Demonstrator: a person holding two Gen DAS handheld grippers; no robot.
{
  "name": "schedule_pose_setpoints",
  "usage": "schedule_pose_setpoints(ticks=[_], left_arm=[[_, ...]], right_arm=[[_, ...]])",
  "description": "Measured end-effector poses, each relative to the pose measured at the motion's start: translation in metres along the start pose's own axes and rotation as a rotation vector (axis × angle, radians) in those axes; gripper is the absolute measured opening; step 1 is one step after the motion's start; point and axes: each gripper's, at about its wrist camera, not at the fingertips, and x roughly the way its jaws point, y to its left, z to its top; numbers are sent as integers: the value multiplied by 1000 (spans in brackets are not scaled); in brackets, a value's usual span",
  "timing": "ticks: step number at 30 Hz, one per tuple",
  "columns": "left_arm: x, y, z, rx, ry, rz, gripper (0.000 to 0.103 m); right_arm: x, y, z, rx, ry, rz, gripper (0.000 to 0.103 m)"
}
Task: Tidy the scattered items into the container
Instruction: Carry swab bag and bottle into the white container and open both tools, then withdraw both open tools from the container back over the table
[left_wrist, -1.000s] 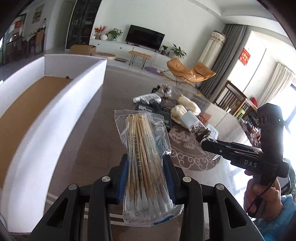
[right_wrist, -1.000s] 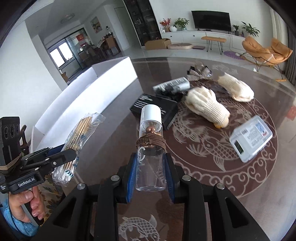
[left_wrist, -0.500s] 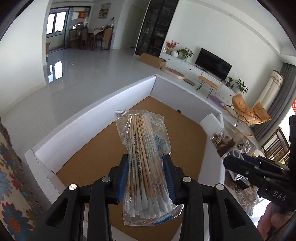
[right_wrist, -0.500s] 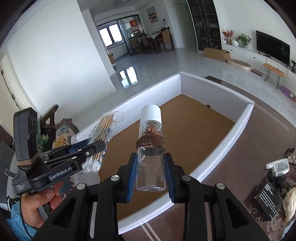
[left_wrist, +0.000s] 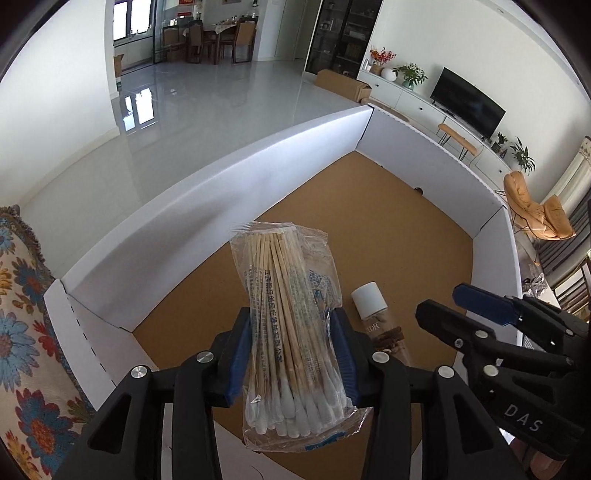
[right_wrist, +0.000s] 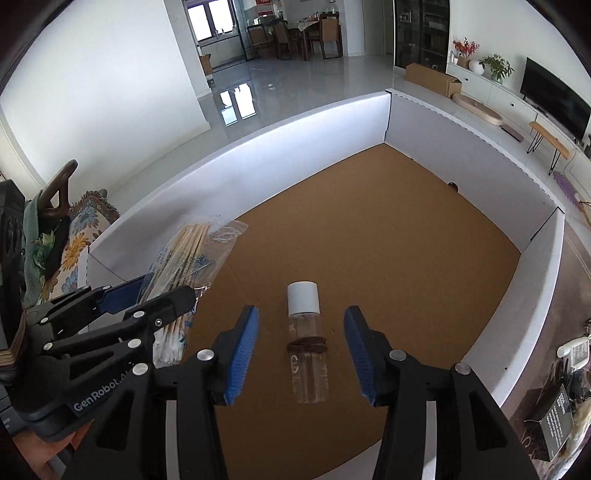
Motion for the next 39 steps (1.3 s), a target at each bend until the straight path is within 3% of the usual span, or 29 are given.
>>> schedule_pose_setpoints(ticks=[2, 9, 14, 18, 21, 25, 26, 28, 30, 34, 39], left_arm=[[2, 1, -2, -2, 8, 4, 44], [-3, -2, -1, -20, -1, -7, 66], [-15, -17, -6, -1, -34, -13, 67], [-38, -46, -18, 45, -96, -51, 67], [-62, -83, -35, 109, -147, -122, 67], [-93, -151, -72, 237, -187, -283, 68], [-96, -170, -83, 274, -183, -317, 71], [-95, -208, -109, 344, -156, -381, 87], [-85, -245, -138, 415, -131, -442, 87], [-37, -313, -189, 525, -17, -482, 87], [5, -360, -225, 601, 35, -466, 87]], right_arm=[[-4, -1, -1, -10, -4, -7, 50], [-17, -16, -8, 8, -18, -32, 50], [-33, -29, -20, 43, -53, -34, 50], [-63, -53, -52, 77, -139, -65, 50], [-94, -87, -92, 135, -214, -118, 50], [-137, -141, -172, 214, -271, -233, 50], [-147, -154, -196, 233, -277, -278, 50], [-163, -182, -243, 295, -268, -366, 50], [-176, -211, -290, 396, -241, -439, 50], [-192, -263, -368, 585, -183, -499, 50], [-201, -287, -412, 653, -180, -508, 50]])
